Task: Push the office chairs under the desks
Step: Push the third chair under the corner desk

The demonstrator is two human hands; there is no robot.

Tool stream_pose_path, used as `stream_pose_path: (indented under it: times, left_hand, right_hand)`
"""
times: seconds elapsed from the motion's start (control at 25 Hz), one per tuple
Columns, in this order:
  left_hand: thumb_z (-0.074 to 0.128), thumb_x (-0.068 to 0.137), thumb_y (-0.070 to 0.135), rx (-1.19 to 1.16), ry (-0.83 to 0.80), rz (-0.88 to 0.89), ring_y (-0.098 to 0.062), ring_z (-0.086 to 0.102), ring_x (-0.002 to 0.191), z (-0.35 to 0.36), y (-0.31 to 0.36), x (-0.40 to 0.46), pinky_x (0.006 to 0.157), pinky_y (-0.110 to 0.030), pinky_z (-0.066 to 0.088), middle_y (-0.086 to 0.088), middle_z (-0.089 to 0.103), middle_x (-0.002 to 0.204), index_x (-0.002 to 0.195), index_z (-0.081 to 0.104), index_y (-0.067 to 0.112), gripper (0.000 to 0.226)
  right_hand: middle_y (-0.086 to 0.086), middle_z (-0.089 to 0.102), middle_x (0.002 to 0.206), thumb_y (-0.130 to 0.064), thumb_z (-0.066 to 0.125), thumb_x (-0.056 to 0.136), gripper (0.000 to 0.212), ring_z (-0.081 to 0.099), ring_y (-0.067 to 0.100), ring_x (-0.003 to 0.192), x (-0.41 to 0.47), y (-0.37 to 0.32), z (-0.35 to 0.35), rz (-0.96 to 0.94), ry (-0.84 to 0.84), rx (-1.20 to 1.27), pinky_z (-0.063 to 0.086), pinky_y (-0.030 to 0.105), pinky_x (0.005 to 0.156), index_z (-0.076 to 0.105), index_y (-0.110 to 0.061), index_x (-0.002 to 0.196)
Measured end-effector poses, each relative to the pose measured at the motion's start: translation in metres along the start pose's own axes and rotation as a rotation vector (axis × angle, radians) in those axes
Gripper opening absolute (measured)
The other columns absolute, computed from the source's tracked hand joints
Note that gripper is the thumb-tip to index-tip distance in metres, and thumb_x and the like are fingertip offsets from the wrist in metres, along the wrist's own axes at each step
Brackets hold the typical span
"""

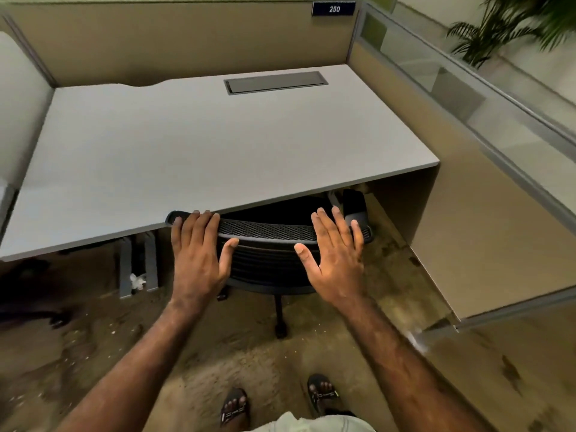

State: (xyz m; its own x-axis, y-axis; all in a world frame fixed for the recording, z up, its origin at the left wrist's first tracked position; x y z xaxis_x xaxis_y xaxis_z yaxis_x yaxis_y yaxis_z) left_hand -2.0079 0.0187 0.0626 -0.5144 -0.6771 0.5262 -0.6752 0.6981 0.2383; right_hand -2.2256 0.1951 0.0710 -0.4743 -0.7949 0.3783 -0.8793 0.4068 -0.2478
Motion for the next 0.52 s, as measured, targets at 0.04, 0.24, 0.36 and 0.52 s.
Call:
stream_pose_path:
  times: [0.04, 0.24, 0.36, 0.52]
  left_hand:
    - [0.043, 0.109, 0.055, 0.008, 0.016, -0.007, -0.036, 0.043, 0.150, 0.000, 0.009, -0.006, 0.131, -0.059, 0.019, -0.016, 0.055, 0.151, 0.147, 0.055, 0.004, 0.065]
    - [0.045, 0.109, 0.054, 0.045, 0.104, -0.060, -0.037, 0.047, 0.147, 0.002, 0.059, -0.024, 0.129, -0.058, 0.024, -0.016, 0.058, 0.149, 0.146, 0.056, 0.004, 0.063]
    - [0.043, 0.110, 0.052, 0.042, 0.087, -0.076, -0.034, 0.043, 0.151, 0.007, 0.083, -0.032, 0.131, -0.055, 0.021, -0.014, 0.055, 0.153, 0.150, 0.054, 0.006, 0.062]
    - [0.039, 0.111, 0.051, 0.075, 0.080, -0.122, -0.030, 0.037, 0.156, 0.014, 0.103, -0.030, 0.131, -0.056, 0.019, -0.012, 0.050, 0.159, 0.154, 0.050, 0.009, 0.061]
  right_hand:
    - [-0.002, 0.027, 0.179, -0.071, 0.021, 0.111, 0.080, 0.006, 0.015, 0.169, 0.000, 0.009, -0.001, -0.014, -0.010, 0.010, 0.002, 0.052, 0.136, 0.033, -0.018, 0.170]
    - [-0.001, 0.028, 0.179, -0.068, 0.024, 0.111, 0.079, 0.009, 0.018, 0.169, 0.009, 0.058, -0.010, -0.062, -0.012, 0.050, 0.006, 0.057, 0.135, 0.036, -0.017, 0.169]
    - [0.000, 0.027, 0.179, -0.070, 0.021, 0.111, 0.081, 0.007, 0.018, 0.169, 0.019, 0.082, -0.012, -0.096, -0.026, 0.057, 0.005, 0.057, 0.135, 0.034, -0.017, 0.170]
    - [-0.002, 0.020, 0.181, -0.070, 0.019, 0.111, 0.080, 0.001, 0.017, 0.169, 0.033, 0.103, -0.011, -0.171, -0.070, 0.059, 0.001, 0.055, 0.136, 0.029, -0.019, 0.172]
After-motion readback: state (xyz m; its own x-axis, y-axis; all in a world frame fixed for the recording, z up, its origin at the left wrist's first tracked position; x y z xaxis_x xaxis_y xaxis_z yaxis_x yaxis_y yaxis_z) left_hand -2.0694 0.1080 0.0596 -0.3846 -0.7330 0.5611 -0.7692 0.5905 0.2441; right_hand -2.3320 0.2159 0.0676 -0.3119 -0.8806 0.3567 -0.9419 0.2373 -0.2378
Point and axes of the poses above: each hand's wrist, its own x-axis towards the middle knuckle, its own z-axis out of the palm, y = z × x, the point moved 10 cm from there along x, towards the middle knuckle
